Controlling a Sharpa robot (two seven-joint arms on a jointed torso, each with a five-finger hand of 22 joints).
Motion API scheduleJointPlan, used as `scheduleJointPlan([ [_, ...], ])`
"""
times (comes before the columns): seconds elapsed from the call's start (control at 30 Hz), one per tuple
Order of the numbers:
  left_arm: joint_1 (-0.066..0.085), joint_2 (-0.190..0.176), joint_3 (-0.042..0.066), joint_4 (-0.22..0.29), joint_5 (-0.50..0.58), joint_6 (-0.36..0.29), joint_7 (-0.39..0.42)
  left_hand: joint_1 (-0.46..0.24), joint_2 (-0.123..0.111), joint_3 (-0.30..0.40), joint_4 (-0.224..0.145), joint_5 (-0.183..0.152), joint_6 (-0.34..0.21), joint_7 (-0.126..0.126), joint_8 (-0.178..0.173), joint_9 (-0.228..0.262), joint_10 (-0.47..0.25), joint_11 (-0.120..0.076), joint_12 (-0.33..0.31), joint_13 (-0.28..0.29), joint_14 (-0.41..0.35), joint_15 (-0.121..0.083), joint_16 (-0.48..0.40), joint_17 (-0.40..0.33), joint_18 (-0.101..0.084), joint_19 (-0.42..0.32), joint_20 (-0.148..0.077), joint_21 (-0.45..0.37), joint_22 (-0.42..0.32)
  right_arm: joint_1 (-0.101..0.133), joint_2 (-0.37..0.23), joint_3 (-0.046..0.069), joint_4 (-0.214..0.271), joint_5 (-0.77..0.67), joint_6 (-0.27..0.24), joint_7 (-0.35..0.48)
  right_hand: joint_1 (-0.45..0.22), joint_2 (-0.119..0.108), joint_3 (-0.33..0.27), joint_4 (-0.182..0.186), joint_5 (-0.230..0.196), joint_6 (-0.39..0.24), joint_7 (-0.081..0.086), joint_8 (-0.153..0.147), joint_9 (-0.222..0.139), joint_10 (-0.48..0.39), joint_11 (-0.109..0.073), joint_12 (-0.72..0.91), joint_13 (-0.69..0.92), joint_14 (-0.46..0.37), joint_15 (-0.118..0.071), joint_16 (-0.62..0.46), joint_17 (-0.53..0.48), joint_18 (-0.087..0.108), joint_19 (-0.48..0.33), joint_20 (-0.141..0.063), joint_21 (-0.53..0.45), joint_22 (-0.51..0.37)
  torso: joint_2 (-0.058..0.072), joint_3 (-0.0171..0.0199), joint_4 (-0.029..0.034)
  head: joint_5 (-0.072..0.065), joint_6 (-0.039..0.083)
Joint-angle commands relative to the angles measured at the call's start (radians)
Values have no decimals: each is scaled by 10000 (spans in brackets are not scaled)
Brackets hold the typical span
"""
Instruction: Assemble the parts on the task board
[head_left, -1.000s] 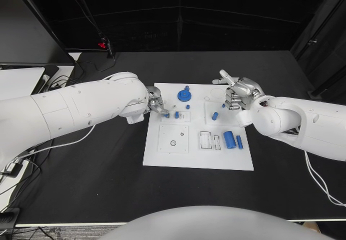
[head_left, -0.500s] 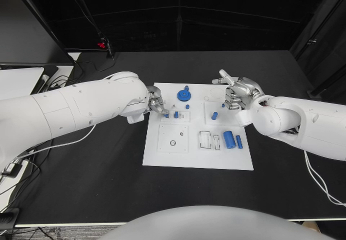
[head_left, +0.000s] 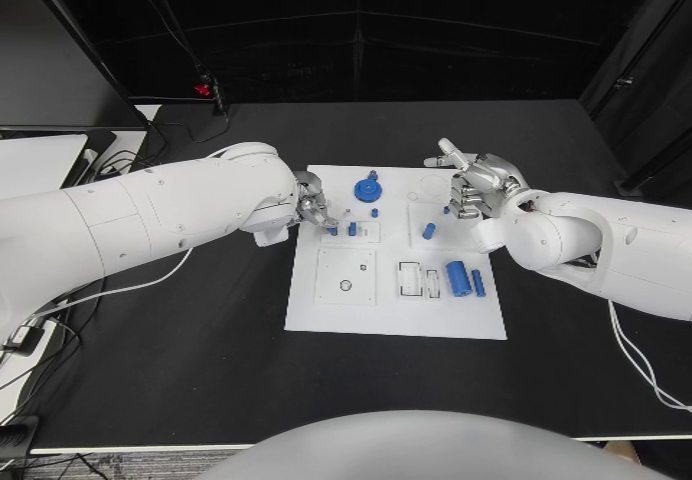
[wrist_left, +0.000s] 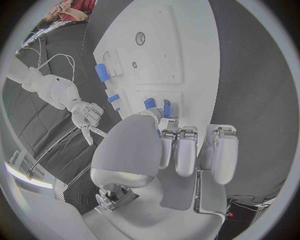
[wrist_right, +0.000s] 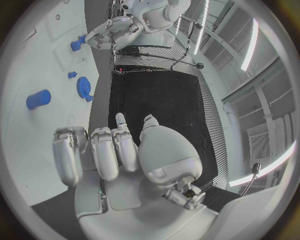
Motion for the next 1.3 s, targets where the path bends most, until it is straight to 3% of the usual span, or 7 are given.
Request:
scheduleJointPlan([
  [0.03, -73, 10, -48, -15, 8, 335, -268, -36, 95, 368, -311, 31, 94, -159, -68, -19, 1006, 26, -4, 2629, 1063, -40, 9, 2635, -66, 1043, -61, 32, 2634, 16, 3, 6, 31, 9, 43, 86, 52, 13, 57, 6, 40, -55, 663, 63, -17, 1058, 41, 25, 2632, 1038, -2, 24, 2635, 76, 592, -38, -49, 2393, 1, 0, 0, 5, -7],
  [0.53, -90, 34, -48, -60, 9, 556, -83, -755, -53, 52, -273, 194, 19, -124, -117, -5, 1006, 62, -4, 2629, 1063, 0, 9, 2635, -66, 1043, -26, 32, 2634, 16, -25, 6, 47, 9, 44, 85, 51, 16, 63, 6, 41, -60, 664, 69, -17, 1058, 42, 25, 2632, 1038, -2, 24, 2635, 76, 595, -37, -47, 2394, -1, -3, 0, -17, -18],
  [1.13, -114, 81, -48, -135, 10, 469, -120, -1086, 19, -98, -265, 226, -14, -90, -141, -20, 1006, 96, -4, 2629, 1063, 27, 9, 2635, -66, 1043, -6, 32, 2634, 16, -19, 6, 40, 9, 32, 104, 52, 18, 66, 5, 42, -60, 663, 71, -17, 1058, 42, 25, 2632, 1038, -2, 24, 2635, 74, 599, -37, -44, 2396, 4, -10, 3, -26, -34],
  [1.3, -126, 87, -48, -154, 10, 414, -122, -829, 164, 118, -413, 330, -16, -127, -136, -25, 1006, 62, -4, 2629, 1063, 11, 9, 2635, -66, 1043, -3, 32, 2634, 16, -8, 6, 33, 9, 36, 102, 52, 18, 66, 5, 42, -60, 663, 71, -17, 1058, 42, 25, 2632, 1038, -2, 24, 2635, 74, 599, -37, -44, 2396, 3, -6, 3, -20, -44],
])
